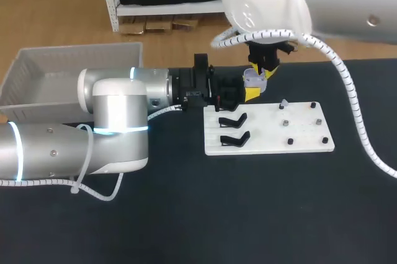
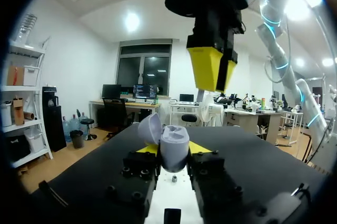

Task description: Pick up each earbud case from the left stands, insert the matching earbuds, close the lid, and place the case in the box.

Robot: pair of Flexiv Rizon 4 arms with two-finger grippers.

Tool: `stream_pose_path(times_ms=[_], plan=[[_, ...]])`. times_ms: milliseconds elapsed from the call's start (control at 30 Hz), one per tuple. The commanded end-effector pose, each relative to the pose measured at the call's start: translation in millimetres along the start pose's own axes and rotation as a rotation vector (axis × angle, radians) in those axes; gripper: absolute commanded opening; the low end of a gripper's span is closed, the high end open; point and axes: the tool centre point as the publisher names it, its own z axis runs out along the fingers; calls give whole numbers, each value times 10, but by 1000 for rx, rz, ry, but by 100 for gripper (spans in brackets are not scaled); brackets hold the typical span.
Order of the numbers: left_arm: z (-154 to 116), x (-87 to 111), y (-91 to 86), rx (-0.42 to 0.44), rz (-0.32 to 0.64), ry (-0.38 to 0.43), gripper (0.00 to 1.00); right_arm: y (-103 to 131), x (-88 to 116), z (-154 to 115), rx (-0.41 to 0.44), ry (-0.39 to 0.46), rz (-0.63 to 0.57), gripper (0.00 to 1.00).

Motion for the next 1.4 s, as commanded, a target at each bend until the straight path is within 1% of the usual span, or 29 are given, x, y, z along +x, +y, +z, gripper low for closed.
stream_pose_path(times_ms=[33, 133, 167, 200, 233, 667, 700, 733, 800, 867, 967, 1133, 1400], plan=[[0, 8, 2, -1, 2, -3, 0, -58, -30, -8, -74, 30, 58, 0], [0, 8, 2, -1, 2, -3, 0, -20, -24, 0, -118, 49, 42, 0], [0, 8, 2, -1, 2, -3, 0, 2, -18, 8, -124, 45, 19, 0], [0, 8, 2, -1, 2, -3, 0, 4, -19, 11, -124, 27, 27, 0], [0, 8, 2, -1, 2, -3, 0, 14, -34, 16, -148, 25, -11, 0], [0, 8, 2, -1, 2, -3, 0, 14, -34, 16, -148, 25, -11, 0], [0, 8, 2, -1, 2, -3, 0, 26, -15, 44, -132, 46, -22, 0], [0, 8, 2, -1, 2, -3, 0, 35, 1, 55, -136, 47, -25, 0], [0, 8, 2, -1, 2, -3, 0, 60, 23, 79, -111, 64, -30, 0], [0, 8, 2, -1, 2, -3, 0, 82, 38, 90, -112, 80, -38, 0], [0, 8, 2, -1, 2, -3, 0, 117, 54, 100, -115, 77, -47, 0], [0, 8, 2, -1, 2, -3, 0, 173, 34, 97, -115, 84, -53, 0], [0, 8, 2, -1, 2, -3, 0, 238, -22, 133, -108, 90, -30, 0]])
